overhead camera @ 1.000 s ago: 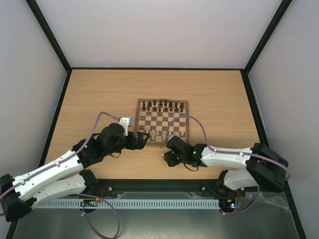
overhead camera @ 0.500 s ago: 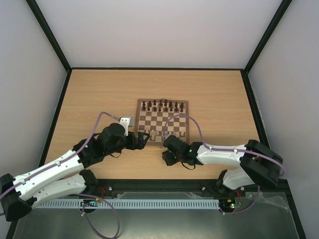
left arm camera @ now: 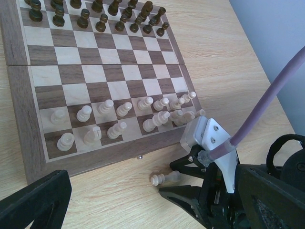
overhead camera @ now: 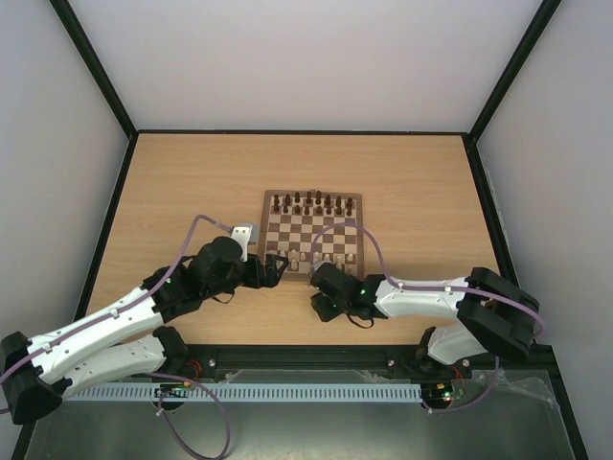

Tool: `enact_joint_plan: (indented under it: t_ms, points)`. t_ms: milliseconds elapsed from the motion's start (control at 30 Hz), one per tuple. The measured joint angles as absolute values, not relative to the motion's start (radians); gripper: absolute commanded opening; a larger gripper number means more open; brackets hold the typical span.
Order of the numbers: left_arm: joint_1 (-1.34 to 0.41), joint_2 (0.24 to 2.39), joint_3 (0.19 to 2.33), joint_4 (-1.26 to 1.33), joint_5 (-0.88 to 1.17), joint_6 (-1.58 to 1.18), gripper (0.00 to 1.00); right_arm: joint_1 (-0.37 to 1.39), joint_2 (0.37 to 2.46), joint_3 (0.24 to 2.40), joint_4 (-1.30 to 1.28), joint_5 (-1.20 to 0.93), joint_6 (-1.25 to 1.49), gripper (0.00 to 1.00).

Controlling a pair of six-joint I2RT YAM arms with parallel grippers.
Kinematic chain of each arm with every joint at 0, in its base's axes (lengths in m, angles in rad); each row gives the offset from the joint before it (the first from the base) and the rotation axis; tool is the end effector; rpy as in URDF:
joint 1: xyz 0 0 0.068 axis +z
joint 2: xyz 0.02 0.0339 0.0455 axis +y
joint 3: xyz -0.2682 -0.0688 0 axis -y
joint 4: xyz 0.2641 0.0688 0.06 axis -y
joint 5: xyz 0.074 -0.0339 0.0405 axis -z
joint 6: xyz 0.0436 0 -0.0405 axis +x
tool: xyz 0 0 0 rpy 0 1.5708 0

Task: Set up the chess pieces on the board
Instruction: Pick up the chess piece at the center of the board.

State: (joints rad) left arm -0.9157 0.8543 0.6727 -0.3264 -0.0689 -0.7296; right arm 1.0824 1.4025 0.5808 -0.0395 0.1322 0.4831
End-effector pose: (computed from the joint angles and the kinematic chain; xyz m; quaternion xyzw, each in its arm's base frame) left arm 0.1347 -0.1703 0.2699 0.0627 0.8595 -0.3510 0.3663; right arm 0.1342 0.2404 0.1364 -0.2543 0.9007 0.2006 0.2894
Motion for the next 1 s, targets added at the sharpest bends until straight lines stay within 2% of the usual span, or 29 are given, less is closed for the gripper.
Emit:
enact_joint_plan:
  t_ms: [500,700,967,1000]
  points:
    - [-0.916,0.873,0.673,-0.311,-0.068,-0.729,0.99,1.127,1.396,0.580,-0.051,0.129,0.520,0.45]
    - [-0.916,0.872,0.673,-0.307,-0.068,-0.730,0.99,1.144,1.383,0.574,-0.063,0.127,0.539,0.36]
    - [-0.916,0.872,0.673,-0.305,-0.068,-0.730,0.99,1.148,1.368,0.560,-0.070,0.128,0.561,0.34]
    - [-0.916,0.872,0.673,-0.305,-0.068,-0.730,0.99,1.150,1.368,0.560,-0.071,0.129,0.562,0.31]
